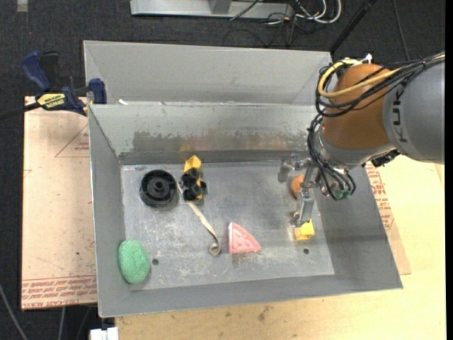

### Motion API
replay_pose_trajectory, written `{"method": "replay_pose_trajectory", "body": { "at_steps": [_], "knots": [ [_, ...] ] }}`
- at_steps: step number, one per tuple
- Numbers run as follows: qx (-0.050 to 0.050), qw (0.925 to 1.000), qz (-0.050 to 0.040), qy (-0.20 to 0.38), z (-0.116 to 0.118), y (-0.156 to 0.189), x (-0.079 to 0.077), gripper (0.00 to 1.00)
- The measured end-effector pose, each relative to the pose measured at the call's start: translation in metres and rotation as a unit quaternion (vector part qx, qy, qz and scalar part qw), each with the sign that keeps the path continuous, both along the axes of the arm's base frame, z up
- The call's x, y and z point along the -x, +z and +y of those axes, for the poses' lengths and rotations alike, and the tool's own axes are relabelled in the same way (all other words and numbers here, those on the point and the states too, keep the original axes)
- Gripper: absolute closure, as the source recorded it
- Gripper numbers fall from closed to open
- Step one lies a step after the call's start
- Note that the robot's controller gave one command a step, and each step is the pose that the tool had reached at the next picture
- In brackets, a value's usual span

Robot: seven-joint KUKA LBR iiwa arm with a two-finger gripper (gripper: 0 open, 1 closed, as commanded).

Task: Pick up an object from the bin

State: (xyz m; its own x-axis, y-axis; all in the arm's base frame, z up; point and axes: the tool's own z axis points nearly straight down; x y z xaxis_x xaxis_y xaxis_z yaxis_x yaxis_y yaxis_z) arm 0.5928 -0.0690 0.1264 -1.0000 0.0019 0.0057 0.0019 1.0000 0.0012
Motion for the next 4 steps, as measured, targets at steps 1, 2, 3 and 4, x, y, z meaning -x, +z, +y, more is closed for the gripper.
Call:
{"method": "replay_pose_trajectory", "body": {
  "at_steps": [1,2,3,4],
  "knots": [
    [0.0,1.0,-0.0035,0.001,0.0,0.005,-0.002,0.0],
    [0.001,0.9996,-0.0061,0.026,0.029,-0.024,-0.004,0.0],
    [0.0,0.9993,-0.0022,0.037,0.085,-0.04,0.0,0.0],
    [-0.002,0.999,-0.0052,0.044,0.09,-0.049,0.046,0.0]
  ]
}}
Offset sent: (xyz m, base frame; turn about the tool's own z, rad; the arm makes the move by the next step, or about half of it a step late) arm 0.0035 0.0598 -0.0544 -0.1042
